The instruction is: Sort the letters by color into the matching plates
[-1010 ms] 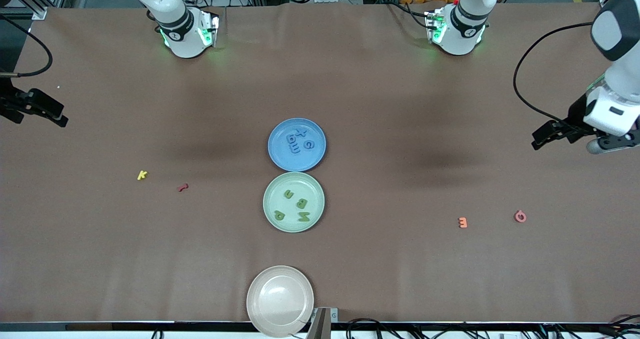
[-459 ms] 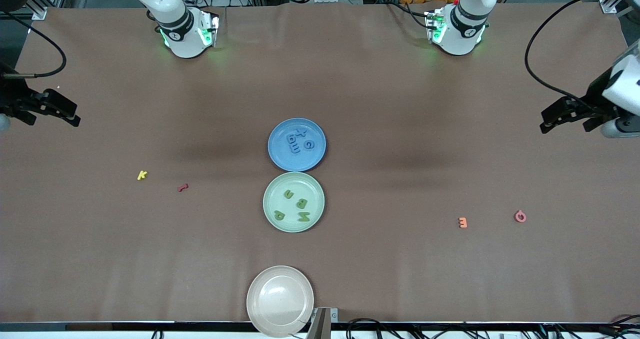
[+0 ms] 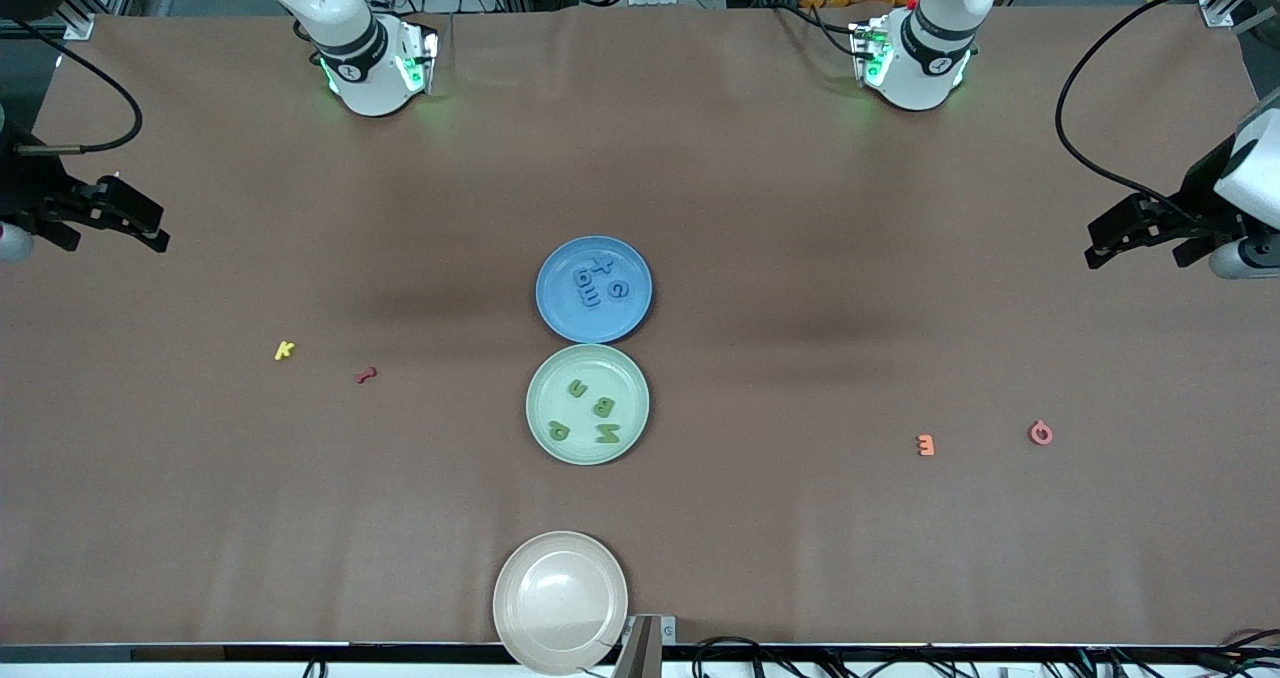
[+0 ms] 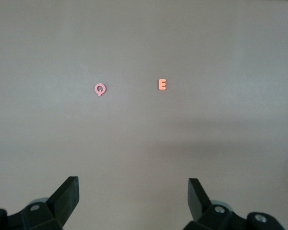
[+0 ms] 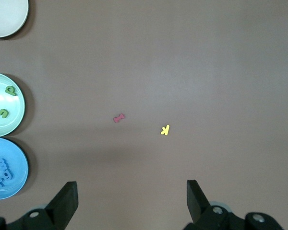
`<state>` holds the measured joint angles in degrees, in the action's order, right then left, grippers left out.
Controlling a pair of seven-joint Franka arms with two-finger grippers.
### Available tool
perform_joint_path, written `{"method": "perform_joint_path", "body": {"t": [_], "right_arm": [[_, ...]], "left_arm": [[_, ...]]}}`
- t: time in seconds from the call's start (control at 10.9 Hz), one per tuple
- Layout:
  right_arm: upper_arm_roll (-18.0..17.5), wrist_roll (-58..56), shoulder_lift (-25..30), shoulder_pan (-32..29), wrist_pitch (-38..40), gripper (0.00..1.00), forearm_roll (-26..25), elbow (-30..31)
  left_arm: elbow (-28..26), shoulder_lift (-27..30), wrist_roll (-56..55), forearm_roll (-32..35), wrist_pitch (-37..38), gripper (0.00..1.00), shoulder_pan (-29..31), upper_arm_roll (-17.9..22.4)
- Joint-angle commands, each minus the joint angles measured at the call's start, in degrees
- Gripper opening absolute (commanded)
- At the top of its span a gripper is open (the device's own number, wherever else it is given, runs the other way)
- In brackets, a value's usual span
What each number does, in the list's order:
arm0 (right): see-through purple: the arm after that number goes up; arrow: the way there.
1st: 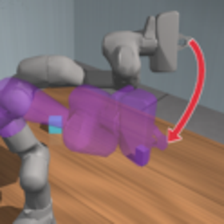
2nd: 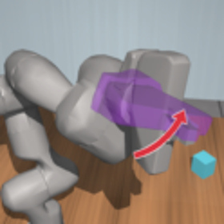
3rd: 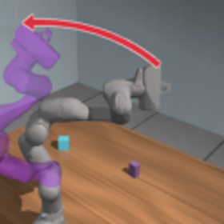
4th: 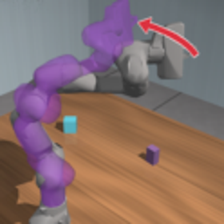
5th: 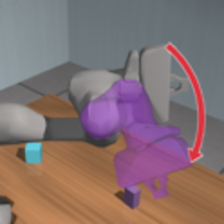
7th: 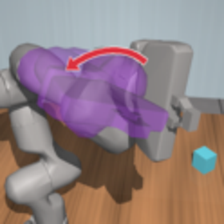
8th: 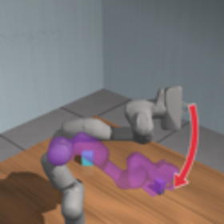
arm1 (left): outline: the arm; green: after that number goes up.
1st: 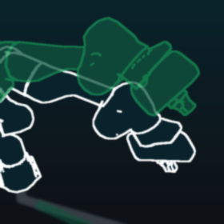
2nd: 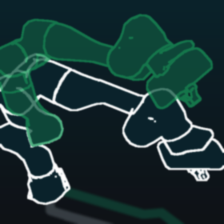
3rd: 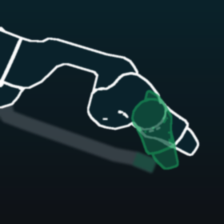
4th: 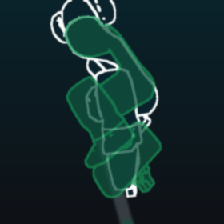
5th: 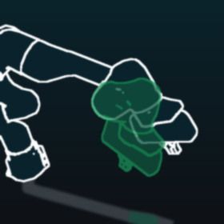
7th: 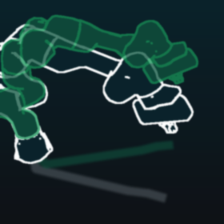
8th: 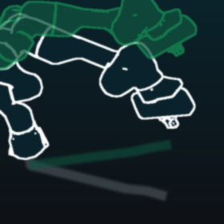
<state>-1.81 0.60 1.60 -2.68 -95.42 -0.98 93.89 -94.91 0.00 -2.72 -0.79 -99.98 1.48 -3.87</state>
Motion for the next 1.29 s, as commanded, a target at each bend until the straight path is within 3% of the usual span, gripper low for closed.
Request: {"method": "perform_joint_path", "body": {"t": [0.0,0.55,1.19], "right_arm": [[0.14,-0.42,1.39,0.04,0.58,1.0,0.36,0.94],[0.14,-0.51,3.49,-0.05,2.69,1.0,0.36,0.86],[0.49,-0.51,2.27,-0.31,1.38,1.0,0.27,1.12]], "left_arm": [[1.57,-0.62,2.19,-0.17,1.11,1.0,0.37,-1.58],[1.4,-0.53,2.19,-0.17,0.93,1.0,0.37,-2.29],[1.4,-0.71,2.28,0.0,0.49,1.0,0.37,-2.2]]}}
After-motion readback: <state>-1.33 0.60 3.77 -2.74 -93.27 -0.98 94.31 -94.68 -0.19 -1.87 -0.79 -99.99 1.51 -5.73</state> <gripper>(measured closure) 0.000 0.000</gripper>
